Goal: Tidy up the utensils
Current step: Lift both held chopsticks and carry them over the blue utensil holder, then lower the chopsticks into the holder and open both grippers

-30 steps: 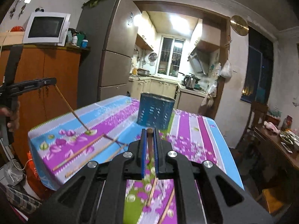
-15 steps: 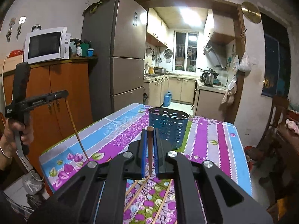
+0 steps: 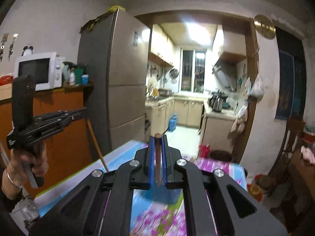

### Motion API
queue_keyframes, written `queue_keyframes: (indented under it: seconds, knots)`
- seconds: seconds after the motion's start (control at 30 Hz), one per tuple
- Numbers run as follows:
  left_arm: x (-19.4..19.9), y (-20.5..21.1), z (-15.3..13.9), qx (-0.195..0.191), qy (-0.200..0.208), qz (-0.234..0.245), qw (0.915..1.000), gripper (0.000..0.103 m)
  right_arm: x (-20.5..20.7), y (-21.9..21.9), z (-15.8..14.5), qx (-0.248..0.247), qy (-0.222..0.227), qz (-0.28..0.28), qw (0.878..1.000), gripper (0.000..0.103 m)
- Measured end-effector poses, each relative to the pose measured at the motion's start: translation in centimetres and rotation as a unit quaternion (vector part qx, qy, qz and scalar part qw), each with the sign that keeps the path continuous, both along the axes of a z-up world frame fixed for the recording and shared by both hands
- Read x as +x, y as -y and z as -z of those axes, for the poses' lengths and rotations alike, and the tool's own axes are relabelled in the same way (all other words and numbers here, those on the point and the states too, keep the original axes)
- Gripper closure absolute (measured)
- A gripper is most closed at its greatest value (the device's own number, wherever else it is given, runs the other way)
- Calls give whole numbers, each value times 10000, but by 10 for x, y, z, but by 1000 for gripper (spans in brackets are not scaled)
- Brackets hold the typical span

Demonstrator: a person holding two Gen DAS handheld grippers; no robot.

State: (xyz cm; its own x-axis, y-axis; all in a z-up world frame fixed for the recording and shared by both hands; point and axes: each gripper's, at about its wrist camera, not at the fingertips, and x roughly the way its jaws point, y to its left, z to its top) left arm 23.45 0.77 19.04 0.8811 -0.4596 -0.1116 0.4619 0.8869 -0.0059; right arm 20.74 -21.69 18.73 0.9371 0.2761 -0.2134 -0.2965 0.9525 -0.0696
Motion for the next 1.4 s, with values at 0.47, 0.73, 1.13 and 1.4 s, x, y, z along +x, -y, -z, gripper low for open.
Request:
queue_keyframes:
  seconds: [0.47,0.73,1.13,1.4]
  knots:
    - [132,62,27,-65,-518,-2,9986,96,120,10,45,242,-1062,185,9939,97]
    - [172,76,72,307,-1036,-128,9941,96,143,-5,81,69,-1580,301,9870,97]
    - [163,67,88,206,-1022,-356,9939,95,137,3,88,179,-1388,531,9887,97]
    - [142,58,58,277,-727,-186,9968,83,85,22,60,263,-944,545,9937,97]
